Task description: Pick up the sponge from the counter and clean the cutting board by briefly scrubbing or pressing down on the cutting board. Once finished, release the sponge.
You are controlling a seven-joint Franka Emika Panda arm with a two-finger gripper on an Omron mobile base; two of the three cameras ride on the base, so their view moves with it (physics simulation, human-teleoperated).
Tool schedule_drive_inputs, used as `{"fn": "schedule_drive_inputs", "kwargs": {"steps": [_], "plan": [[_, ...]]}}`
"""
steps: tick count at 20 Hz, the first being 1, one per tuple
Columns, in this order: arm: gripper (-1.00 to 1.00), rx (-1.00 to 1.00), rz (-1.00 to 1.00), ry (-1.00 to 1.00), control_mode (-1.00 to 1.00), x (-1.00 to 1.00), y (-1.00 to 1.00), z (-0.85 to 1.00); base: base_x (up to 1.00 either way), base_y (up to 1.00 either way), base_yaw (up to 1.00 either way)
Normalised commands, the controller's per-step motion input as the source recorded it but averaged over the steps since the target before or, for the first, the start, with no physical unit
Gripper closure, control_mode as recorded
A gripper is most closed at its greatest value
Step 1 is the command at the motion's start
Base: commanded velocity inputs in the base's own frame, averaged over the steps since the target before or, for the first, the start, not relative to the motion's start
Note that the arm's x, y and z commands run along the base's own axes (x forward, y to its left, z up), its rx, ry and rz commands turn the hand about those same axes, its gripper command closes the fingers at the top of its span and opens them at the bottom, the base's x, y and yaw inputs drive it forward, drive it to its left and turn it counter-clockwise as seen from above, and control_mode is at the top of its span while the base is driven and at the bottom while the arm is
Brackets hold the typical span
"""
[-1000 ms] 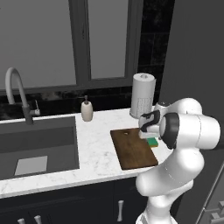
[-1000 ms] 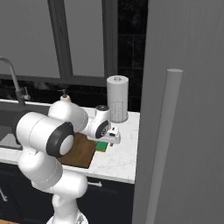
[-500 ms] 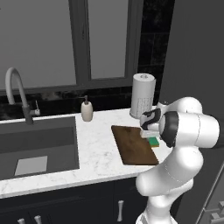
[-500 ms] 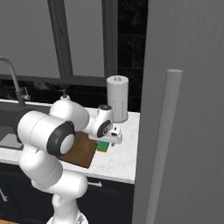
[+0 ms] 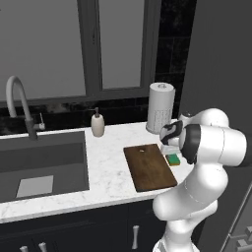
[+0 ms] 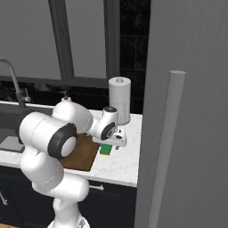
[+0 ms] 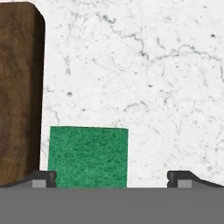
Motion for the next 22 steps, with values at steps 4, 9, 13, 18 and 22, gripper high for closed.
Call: {"fn": "schedule_drive_inputs", "kwargs": {"steps": [4, 9, 13, 18, 22], "plan": [[-1.00, 0.00, 0.00, 0.00, -1.00, -0.04, 0.00, 0.00, 0.00, 0.00, 0.00], [-1.00, 0.00, 0.00, 0.00, -1.00, 0.00, 0.07, -0.06, 0.00, 0.00, 0.00], [-1.00, 0.00, 0.00, 0.00, -1.00, 0.00, 0.19, -0.13, 0.00, 0.00, 0.00], [-1.00, 0.00, 0.00, 0.00, -1.00, 0.00, 0.07, -0.21, 0.00, 0.00, 0.00], [-1.00, 0.00, 0.00, 0.00, -1.00, 0.00, 0.00, -0.30, 0.00, 0.00, 0.00]]}}
